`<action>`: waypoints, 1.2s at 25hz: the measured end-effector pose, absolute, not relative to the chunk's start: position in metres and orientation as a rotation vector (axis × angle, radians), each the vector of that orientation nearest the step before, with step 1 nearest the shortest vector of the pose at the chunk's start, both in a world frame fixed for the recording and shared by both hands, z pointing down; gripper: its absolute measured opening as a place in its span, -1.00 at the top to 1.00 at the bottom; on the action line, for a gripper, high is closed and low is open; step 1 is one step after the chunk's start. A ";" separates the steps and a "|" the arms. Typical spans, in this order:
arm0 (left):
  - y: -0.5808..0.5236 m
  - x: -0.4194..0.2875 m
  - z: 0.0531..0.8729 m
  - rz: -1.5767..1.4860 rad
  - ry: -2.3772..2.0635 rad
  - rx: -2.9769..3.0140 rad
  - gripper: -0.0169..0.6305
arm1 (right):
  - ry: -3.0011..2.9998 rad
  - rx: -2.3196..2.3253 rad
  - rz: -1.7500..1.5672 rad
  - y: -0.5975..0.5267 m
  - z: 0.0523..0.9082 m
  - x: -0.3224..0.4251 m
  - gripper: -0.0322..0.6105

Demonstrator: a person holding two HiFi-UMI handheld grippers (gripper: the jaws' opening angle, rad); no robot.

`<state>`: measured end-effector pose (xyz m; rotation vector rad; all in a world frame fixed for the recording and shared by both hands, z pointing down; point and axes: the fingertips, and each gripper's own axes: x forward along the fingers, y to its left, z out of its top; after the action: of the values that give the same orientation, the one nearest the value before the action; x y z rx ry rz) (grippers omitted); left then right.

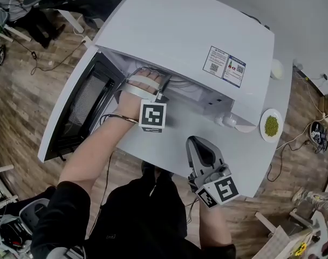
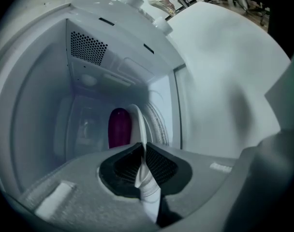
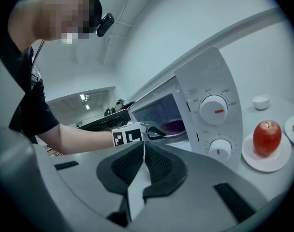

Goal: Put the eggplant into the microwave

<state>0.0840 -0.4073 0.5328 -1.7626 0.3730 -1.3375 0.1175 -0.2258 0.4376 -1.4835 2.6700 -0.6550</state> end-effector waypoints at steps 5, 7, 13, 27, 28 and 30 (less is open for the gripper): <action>-0.408 0.080 0.535 -1.412 0.349 -1.785 0.88 | 2.664 -1.495 -0.674 -0.224 0.438 0.119 0.84; -0.406 0.079 0.536 -1.427 0.335 -1.796 0.84 | 2.652 -1.500 -0.684 -0.223 0.439 0.120 0.84; -0.402 0.073 0.530 -1.438 0.289 -1.773 0.65 | 2.662 -1.492 -0.694 -0.217 0.442 0.111 0.84; -0.314 0.042 0.479 -1.380 0.345 -1.993 0.65 | 2.678 -1.540 -0.644 -0.163 0.395 0.083 0.84; -0.304 0.040 0.472 -1.372 0.350 -2.011 0.65 | 2.678 -1.547 -0.640 -0.158 0.390 0.081 0.84; -0.285 0.034 0.456 -1.353 0.362 -2.048 0.66 | 2.681 -1.562 -0.632 -0.147 0.378 0.077 0.84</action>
<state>0.0345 -0.2854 0.4559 -2.0483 0.3624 -1.3528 0.0771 -0.1470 0.3784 -1.5621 2.6808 -0.6318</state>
